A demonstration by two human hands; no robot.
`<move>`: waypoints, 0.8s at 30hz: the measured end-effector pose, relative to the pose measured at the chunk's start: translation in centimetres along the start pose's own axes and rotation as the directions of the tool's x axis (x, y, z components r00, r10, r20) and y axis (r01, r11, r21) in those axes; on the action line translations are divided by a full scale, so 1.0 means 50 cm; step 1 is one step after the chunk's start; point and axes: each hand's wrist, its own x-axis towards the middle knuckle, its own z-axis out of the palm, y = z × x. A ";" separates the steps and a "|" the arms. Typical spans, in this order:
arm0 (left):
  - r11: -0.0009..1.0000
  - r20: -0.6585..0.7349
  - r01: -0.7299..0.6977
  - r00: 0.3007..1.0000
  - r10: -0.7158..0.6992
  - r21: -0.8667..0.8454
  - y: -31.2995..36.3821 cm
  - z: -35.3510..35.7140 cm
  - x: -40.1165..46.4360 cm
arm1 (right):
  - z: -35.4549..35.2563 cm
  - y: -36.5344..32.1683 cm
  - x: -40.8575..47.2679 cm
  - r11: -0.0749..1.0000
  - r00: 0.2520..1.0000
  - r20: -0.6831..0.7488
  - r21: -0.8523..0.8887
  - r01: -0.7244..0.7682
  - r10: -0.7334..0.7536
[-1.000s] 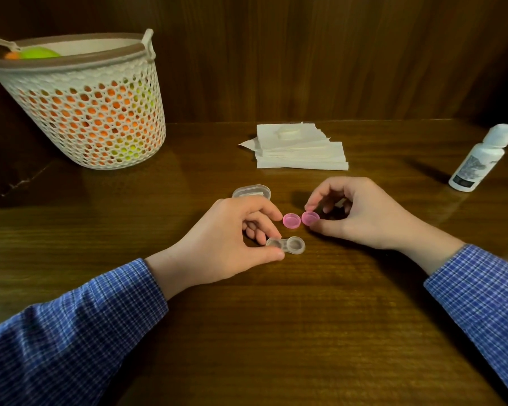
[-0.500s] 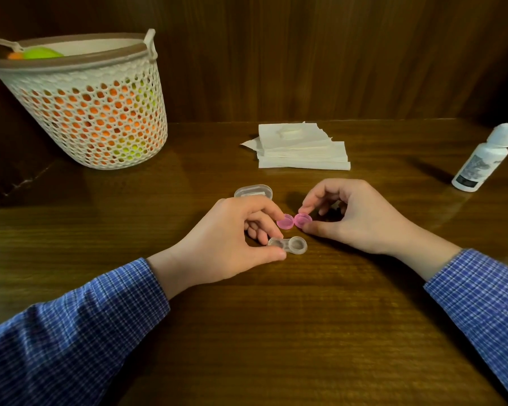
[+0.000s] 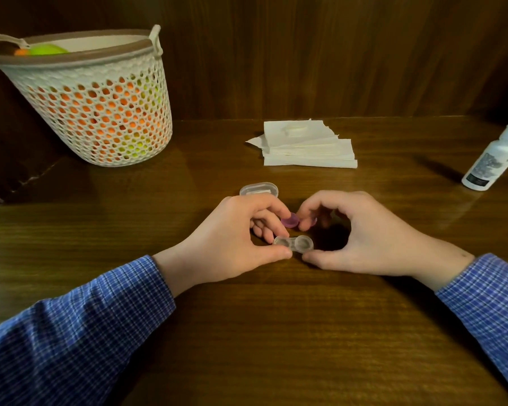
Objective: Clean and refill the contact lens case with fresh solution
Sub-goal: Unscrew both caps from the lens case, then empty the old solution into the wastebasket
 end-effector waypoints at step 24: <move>0.995 -0.317 -0.028 0.949 -0.005 -0.097 0.047 -0.044 -0.093 | 0.012 -0.115 0.023 0.995 0.991 -0.130 0.098 -0.012 0.025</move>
